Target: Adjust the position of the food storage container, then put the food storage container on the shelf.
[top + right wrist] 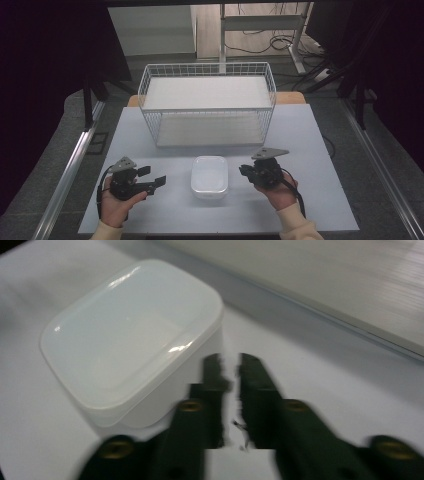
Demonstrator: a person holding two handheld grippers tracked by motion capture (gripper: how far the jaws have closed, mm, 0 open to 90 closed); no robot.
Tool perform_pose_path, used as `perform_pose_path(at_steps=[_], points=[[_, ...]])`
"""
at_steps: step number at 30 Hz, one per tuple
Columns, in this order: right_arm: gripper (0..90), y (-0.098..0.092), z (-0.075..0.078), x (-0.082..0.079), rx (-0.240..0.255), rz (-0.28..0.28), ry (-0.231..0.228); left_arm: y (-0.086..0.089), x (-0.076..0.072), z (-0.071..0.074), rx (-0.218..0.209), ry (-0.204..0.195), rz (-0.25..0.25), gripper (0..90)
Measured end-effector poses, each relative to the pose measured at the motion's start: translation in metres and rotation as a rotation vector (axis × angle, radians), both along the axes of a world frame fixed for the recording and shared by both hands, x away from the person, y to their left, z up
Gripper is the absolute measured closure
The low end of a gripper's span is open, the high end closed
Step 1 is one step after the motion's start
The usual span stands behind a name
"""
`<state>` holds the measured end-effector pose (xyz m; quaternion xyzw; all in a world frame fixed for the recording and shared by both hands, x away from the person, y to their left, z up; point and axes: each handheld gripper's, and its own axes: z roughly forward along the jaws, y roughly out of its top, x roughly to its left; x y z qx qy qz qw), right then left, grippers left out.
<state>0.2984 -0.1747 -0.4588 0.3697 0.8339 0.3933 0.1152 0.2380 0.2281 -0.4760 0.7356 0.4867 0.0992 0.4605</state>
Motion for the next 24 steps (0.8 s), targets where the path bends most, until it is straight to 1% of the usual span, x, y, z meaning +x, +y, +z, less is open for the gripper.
perform_pose_path(at_steps=[2,3,4,5,6,9,11,13,17,21,22,23,24], points=[[50.3,-0.008,0.001,-0.002,0.031,-0.026,0.003,0.000,0.000,0.001,-0.001,-0.001,0.001,22.6],[44.5,-0.012,0.002,-0.003,0.041,-0.037,-0.002,0.001,-0.001,0.003,-0.002,-0.003,0.004,22.6],[39.7,-0.016,0.002,-0.004,0.054,-0.043,-0.004,0.001,-0.001,0.004,-0.003,-0.005,0.005,22.5],[36.3,-0.020,0.002,-0.004,0.077,-0.047,0.000,0.001,-0.001,0.004,-0.003,-0.005,0.005,22.5],[34.4,-0.023,0.002,-0.003,0.093,-0.049,0.004,0.002,-0.001,0.005,-0.007,-0.002,0.007,22.5],[29.9,-0.029,0.003,-0.002,0.124,-0.050,-0.001,0.004,-0.001,0.006,-0.032,0.014,0.010,23.1],[28.8,-0.030,0.003,-0.002,0.136,-0.054,-0.006,0.005,0.000,0.007,-0.044,0.024,0.017,23.3],[28.4,-0.031,0.004,-0.003,0.144,-0.050,-0.004,0.005,0.000,0.007,-0.047,0.030,0.018,23.4],[28.0,-0.029,0.004,-0.003,0.135,-0.046,0.000,0.005,0.001,0.006,-0.055,0.045,0.028,23.3],[27.8,-0.028,0.004,-0.003,0.142,-0.049,0.008,0.004,0.001,0.006,-0.055,0.050,0.029,23.4],[27.8,-0.027,0.004,-0.003,0.140,-0.048,0.011,0.003,0.002,0.007,-0.059,0.053,0.026,23.4],[28.1,-0.024,0.003,-0.003,0.126,-0.056,0.024,0.000,0.002,0.007,-0.047,0.053,0.022,24.9],[28.4,-0.024,0.002,-0.003,0.121,-0.063,0.029,0.000,0.002,0.007,-0.047,0.053,0.022,24.9]])
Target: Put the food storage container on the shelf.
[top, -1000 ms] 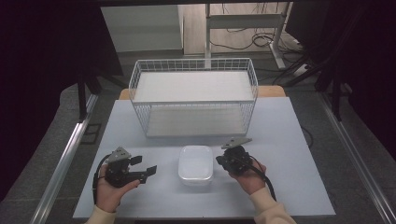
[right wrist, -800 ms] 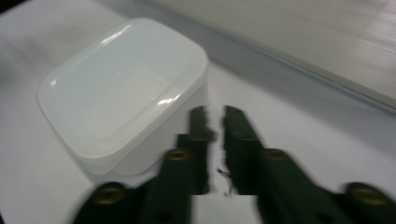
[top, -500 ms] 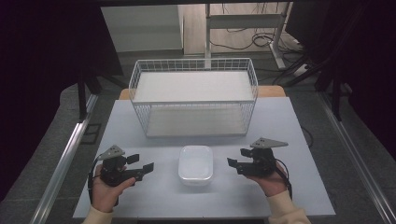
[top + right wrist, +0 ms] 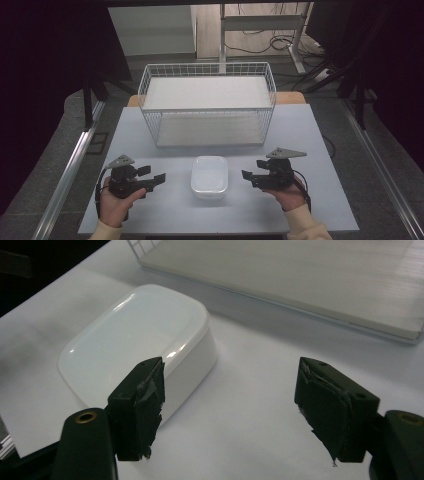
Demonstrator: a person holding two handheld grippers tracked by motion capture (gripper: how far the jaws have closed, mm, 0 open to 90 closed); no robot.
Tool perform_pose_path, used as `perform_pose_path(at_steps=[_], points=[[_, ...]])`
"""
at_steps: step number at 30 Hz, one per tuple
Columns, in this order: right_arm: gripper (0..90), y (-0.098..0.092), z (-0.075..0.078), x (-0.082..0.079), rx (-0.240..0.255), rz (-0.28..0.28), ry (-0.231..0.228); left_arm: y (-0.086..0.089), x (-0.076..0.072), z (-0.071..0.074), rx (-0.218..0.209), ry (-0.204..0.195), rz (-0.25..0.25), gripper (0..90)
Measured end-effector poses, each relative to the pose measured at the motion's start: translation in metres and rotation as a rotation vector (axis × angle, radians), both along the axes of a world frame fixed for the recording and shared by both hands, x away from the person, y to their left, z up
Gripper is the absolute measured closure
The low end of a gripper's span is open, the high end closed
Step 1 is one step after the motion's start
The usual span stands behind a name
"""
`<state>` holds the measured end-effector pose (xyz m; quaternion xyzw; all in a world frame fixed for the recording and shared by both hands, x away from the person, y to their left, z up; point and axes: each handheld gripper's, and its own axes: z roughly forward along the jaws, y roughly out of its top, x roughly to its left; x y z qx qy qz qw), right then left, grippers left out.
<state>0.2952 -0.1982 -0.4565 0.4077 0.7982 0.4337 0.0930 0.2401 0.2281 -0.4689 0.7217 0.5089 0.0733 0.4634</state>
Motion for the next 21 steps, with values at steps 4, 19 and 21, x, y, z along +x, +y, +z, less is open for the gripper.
perform_pose_path(at_steps=[4,19,21], points=[[29.5,0.003,-0.002,0.001,0.007,-0.012,0.022,-0.008,0.003,-0.002,0.000,0.011,-0.016,24.8],[36.0,0.022,0.016,0.010,0.074,0.014,0.039,-0.039,0.035,0.003,-0.089,0.088,-0.058,25.4],[36.1,0.023,0.014,0.014,0.091,0.011,0.057,-0.041,0.040,0.001,-0.102,0.104,-0.053,25.5]])
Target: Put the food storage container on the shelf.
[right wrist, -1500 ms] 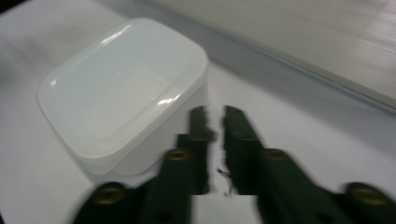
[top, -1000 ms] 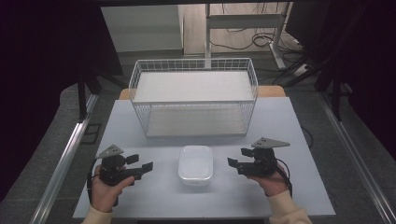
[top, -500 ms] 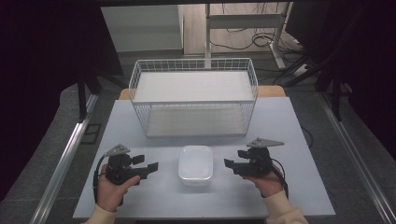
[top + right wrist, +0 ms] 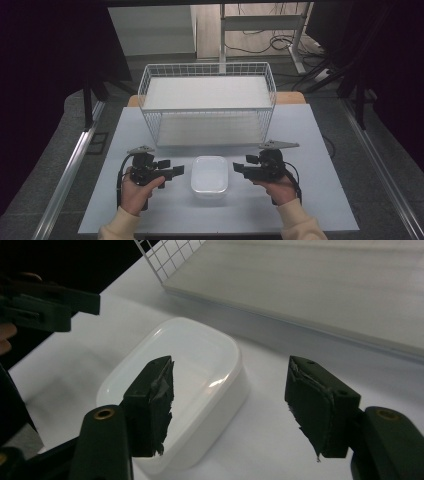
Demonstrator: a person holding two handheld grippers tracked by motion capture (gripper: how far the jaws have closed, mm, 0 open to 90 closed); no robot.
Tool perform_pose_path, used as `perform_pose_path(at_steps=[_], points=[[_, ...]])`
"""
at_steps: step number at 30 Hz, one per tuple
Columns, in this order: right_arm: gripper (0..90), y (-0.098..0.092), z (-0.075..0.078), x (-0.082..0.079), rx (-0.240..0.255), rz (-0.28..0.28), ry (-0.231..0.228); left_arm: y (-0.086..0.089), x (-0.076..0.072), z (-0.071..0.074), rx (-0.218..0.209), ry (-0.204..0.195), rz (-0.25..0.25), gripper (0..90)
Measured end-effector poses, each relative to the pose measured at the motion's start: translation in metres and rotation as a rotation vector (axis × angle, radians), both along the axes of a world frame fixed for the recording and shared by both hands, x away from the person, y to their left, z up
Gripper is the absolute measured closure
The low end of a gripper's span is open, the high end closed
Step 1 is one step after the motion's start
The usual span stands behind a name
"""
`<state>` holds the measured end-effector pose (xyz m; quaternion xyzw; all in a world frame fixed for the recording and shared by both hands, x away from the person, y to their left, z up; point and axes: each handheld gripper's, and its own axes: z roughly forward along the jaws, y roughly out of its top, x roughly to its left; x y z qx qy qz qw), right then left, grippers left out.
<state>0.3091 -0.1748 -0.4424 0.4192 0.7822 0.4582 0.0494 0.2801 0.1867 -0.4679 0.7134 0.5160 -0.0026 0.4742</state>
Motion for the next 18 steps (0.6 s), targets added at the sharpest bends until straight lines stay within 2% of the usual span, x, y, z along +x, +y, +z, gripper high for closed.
perform_pose_path(at_steps=[1,2,3,4,7,12,13,18], points=[[36.3,0.003,-0.005,0.006,0.021,0.002,0.031,-0.001,0.002,-0.002,-0.005,0.005,-0.008,25.6],[36.3,0.003,-0.005,0.006,0.021,0.002,0.031,-0.003,0.003,-0.003,-0.007,0.013,-0.011,25.6],[36.5,0.007,-0.009,0.010,0.048,0.015,0.057,-0.006,0.007,-0.006,-0.009,0.028,-0.025,25.6],[36.5,0.009,-0.010,0.011,0.051,0.019,0.060,-0.007,0.008,-0.008,-0.014,0.035,-0.032,25.6],[36.5,0.017,-0.015,0.013,0.025,0.040,0.068,-0.009,0.012,-0.011,-0.029,0.046,-0.036,25.6],[36.8,0.020,-0.023,0.012,0.013,0.030,0.089,-0.012,0.016,-0.015,-0.054,0.064,-0.053,26.4],[37.1,0.020,-0.028,0.012,0.020,0.024,0.105,-0.012,0.017,-0.016,-0.094,0.081,-0.060,26.6],[37.1,0.022,-0.035,0.012,0.028,0.027,0.132,-0.013,0.017,-0.018,-0.091,0.080,-0.062,26.7]])
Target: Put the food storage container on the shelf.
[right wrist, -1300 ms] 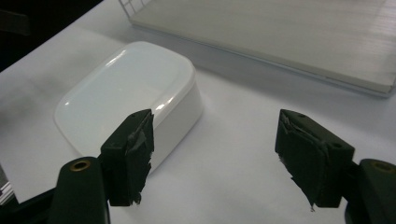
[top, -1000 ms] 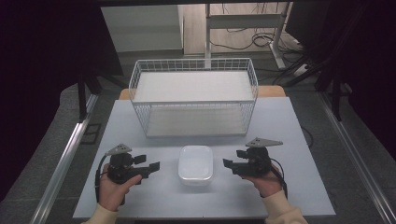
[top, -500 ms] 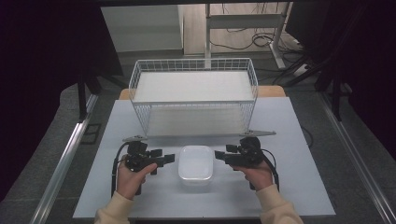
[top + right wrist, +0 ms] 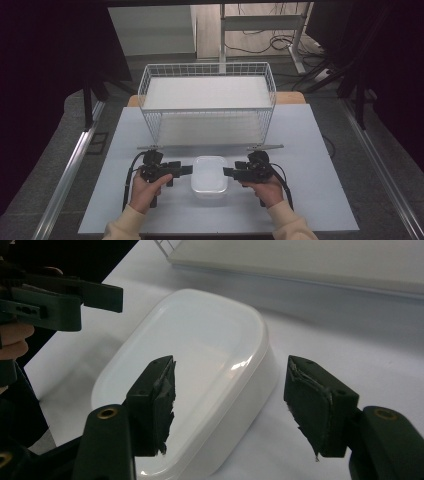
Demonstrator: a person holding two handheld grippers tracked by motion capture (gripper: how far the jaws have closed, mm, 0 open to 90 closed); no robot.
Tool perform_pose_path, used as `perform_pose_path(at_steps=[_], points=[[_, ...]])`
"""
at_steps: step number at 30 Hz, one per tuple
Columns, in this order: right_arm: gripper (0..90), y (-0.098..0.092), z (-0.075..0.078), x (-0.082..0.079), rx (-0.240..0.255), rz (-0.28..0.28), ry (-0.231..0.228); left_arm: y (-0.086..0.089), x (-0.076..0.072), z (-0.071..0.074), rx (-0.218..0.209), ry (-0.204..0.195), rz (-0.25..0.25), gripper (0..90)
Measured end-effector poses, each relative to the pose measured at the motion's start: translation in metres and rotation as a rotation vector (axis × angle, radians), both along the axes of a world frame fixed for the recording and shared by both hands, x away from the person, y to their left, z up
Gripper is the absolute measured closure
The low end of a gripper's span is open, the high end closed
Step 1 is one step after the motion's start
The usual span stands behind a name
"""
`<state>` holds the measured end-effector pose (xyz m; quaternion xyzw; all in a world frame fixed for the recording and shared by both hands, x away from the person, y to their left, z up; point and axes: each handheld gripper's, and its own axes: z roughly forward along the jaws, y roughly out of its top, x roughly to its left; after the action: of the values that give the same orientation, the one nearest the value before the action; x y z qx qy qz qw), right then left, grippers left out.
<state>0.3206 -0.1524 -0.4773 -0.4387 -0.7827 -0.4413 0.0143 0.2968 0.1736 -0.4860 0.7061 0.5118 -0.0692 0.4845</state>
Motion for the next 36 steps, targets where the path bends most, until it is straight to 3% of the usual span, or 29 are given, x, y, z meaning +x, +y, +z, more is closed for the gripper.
perform_pose_path(at_steps=[4,8,15,21,28,29,32,36], points=[[37.2,0.003,-0.004,0.000,-0.007,0.007,0.013,-0.004,0.002,-0.005,0.015,0.022,-0.010,26.7],[37.3,0.006,-0.009,0.000,-0.010,0.011,0.025,-0.010,0.000,-0.010,-0.031,0.051,-0.018,27.2],[37.8,0.008,-0.015,0.000,-0.008,0.014,0.046,-0.012,0.003,-0.020,-0.016,0.080,-0.013,28.1],[39.6,0.010,-0.017,0.000,0.005,0.008,0.066,-0.013,0.007,-0.026,-0.034,0.101,-0.027,32.3],[46.9,0.011,-0.019,-0.001,0.047,0.010,0.102,-0.018,0.006,-0.029,-0.070,0.127,-0.062,43.7],[52.2,0.009,-0.019,-0.001,0.061,-0.004,0.115,-0.020,0.005,-0.028,-0.047,0.118,-0.049,46.3],[56.2,0.007,-0.017,-0.001,0.068,-0.010,0.123,-0.018,0.004,-0.028,-0.043,0.119,-0.046,49.6],[64.9,0.001,-0.016,-0.004,0.127,-0.021,0.158,-0.011,0.000,-0.028,-0.092,0.132,-0.041,57.1]])
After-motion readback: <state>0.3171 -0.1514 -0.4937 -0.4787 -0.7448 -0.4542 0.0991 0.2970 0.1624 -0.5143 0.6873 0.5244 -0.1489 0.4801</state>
